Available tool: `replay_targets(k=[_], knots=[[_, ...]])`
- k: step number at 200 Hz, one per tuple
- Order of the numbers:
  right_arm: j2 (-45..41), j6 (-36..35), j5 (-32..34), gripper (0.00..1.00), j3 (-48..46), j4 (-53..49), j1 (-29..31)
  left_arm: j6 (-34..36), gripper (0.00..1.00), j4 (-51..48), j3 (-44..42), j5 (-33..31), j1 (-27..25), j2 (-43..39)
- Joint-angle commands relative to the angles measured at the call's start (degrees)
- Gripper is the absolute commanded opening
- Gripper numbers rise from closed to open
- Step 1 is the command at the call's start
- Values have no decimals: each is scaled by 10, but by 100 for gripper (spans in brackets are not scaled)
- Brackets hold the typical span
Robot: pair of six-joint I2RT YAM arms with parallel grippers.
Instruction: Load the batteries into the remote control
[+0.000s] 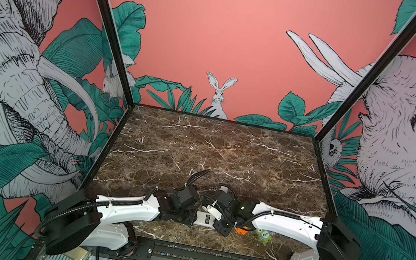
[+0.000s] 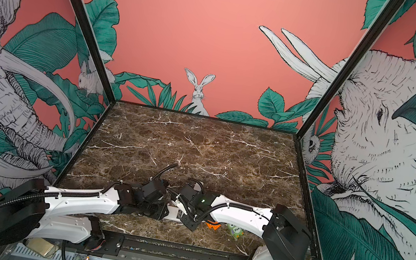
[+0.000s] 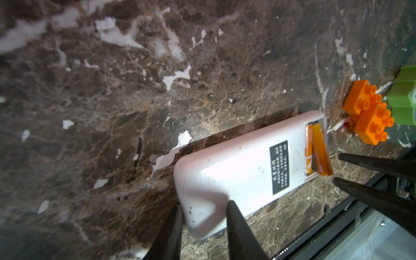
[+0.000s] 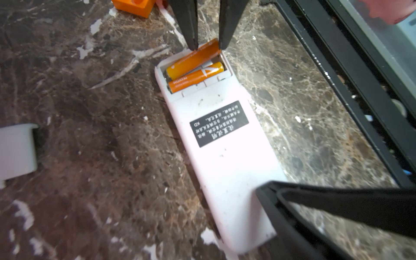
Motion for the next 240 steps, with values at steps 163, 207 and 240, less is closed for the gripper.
replay_targets(k=[163,207,240], knots=[[52,18,11,8,7,-32,-2,3,33,-8,-38,1,-3,30],[46,28,11,5,1,-37,-2,4,33,-6,-38,2,-3,32],[41,29,7,7,1,-29,-2,5,32,-7,-40,1,-3,30]])
